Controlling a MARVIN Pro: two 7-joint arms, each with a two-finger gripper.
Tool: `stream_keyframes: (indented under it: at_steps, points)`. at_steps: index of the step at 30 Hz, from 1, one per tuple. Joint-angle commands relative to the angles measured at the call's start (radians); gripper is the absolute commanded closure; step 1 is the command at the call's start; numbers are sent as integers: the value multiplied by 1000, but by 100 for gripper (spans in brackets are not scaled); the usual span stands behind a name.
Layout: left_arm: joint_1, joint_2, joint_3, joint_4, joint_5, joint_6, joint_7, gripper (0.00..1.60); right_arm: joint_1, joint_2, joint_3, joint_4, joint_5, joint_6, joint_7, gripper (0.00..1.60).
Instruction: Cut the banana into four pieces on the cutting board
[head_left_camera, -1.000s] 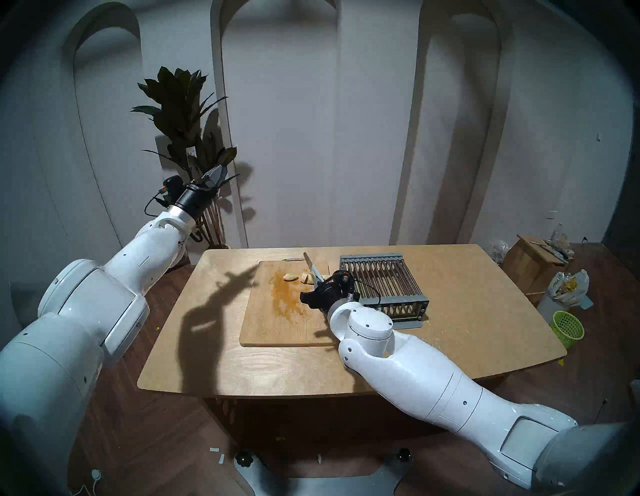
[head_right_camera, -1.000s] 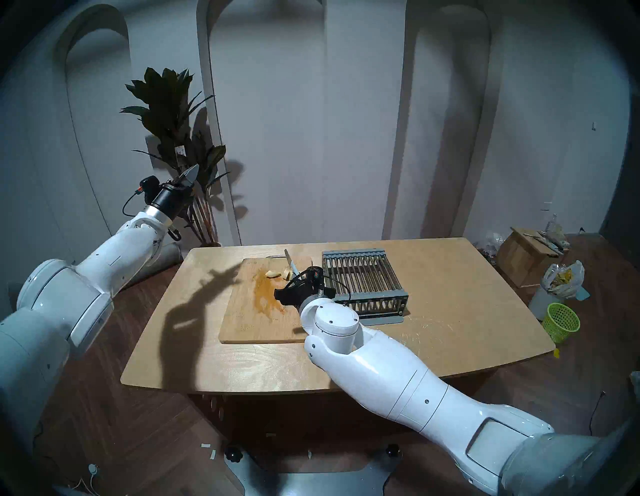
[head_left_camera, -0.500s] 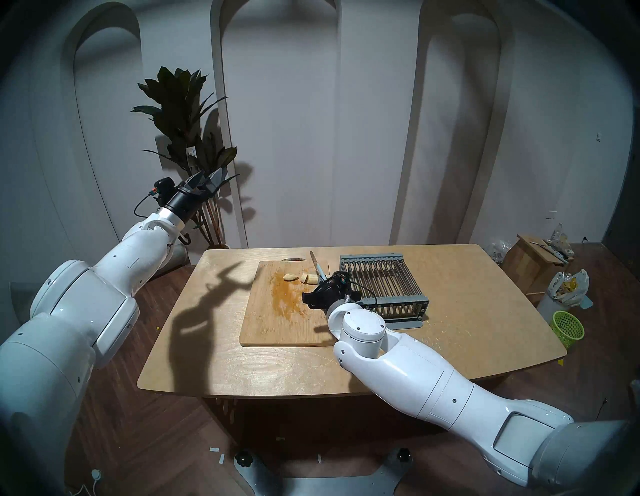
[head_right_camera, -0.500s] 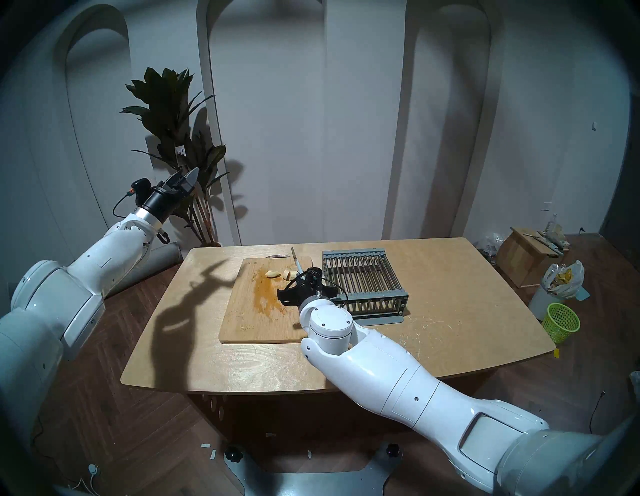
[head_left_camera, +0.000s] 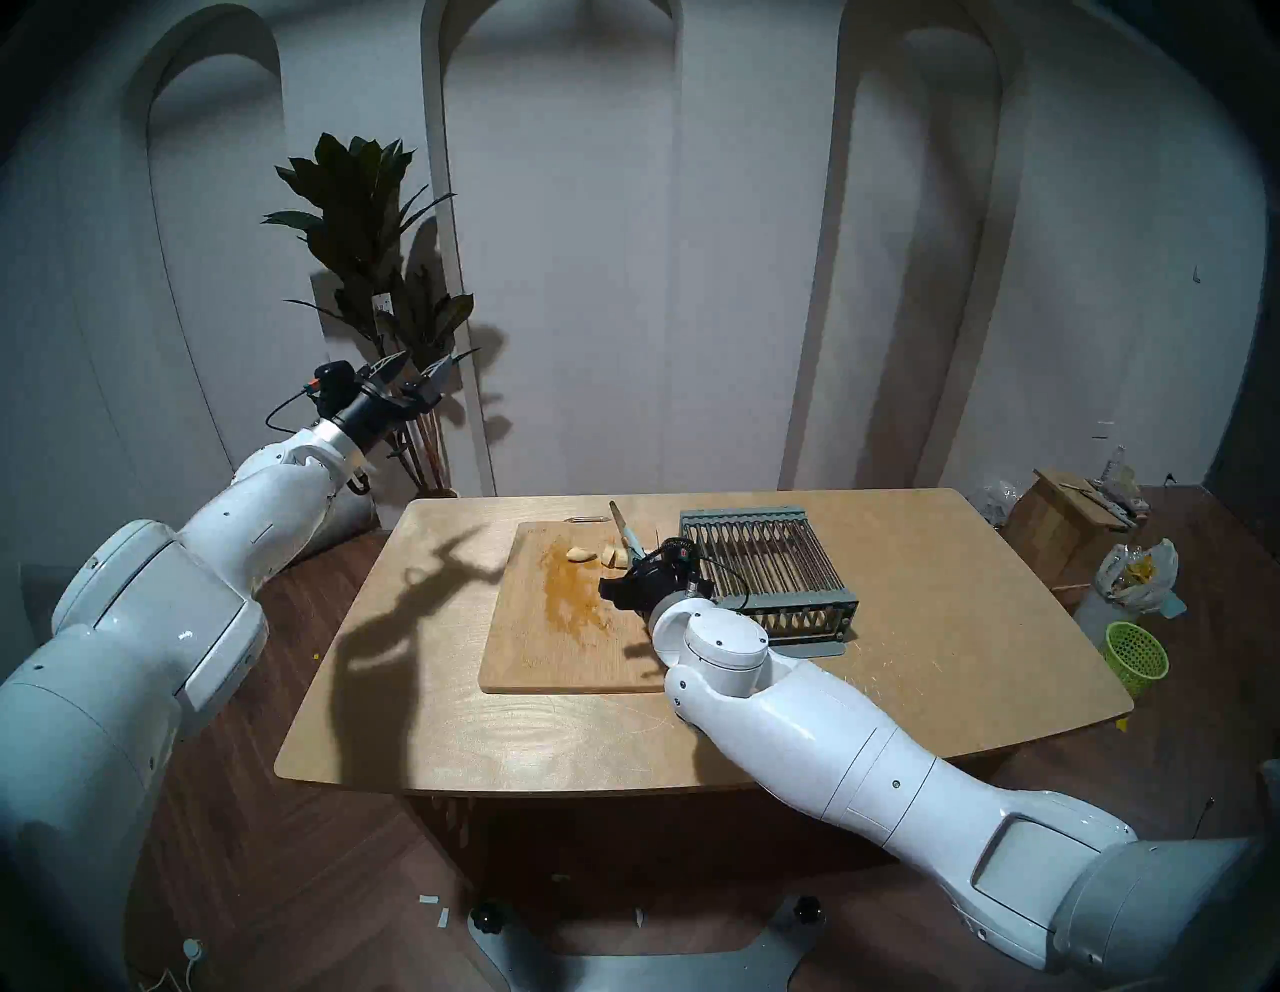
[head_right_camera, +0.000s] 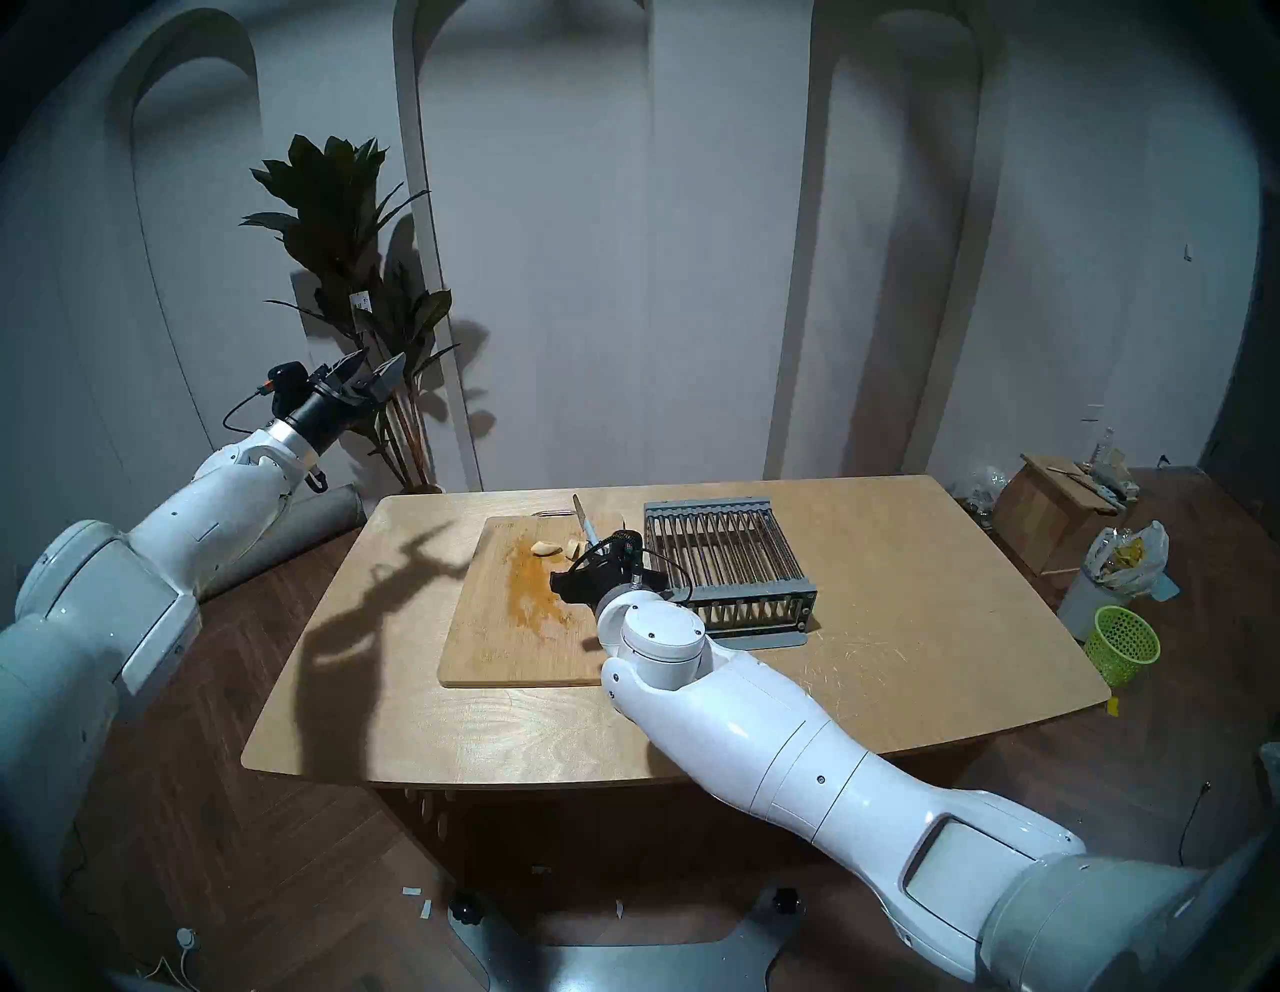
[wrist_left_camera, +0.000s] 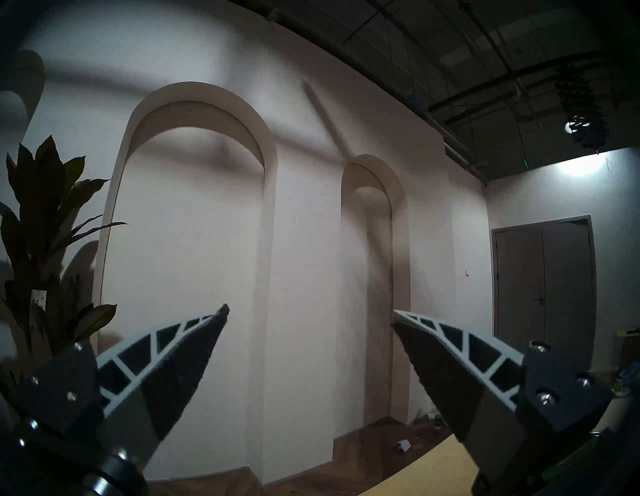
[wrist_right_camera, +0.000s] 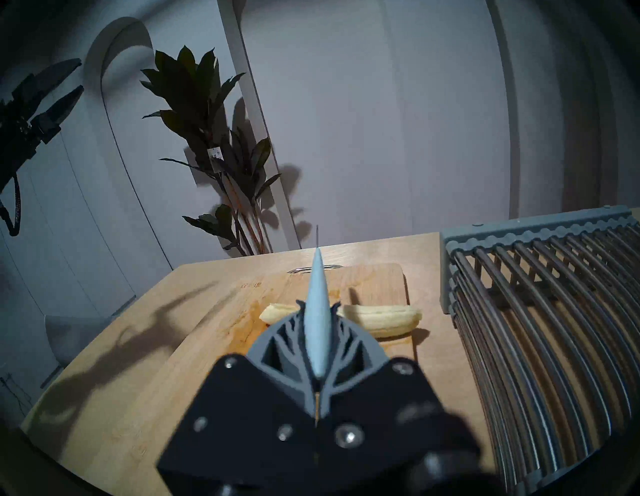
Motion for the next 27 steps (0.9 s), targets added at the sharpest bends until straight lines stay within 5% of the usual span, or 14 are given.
stream_keyframes:
  at_steps: [1, 27]
  points:
    - [-31, 1, -5, -14, -1, -5, 7, 0, 10, -22, 4, -4, 4, -16, 6, 160]
    - [-21, 6, -6, -24, 8, 24, 18, 0, -11, -37, -3, 58, 63, -14, 17, 160]
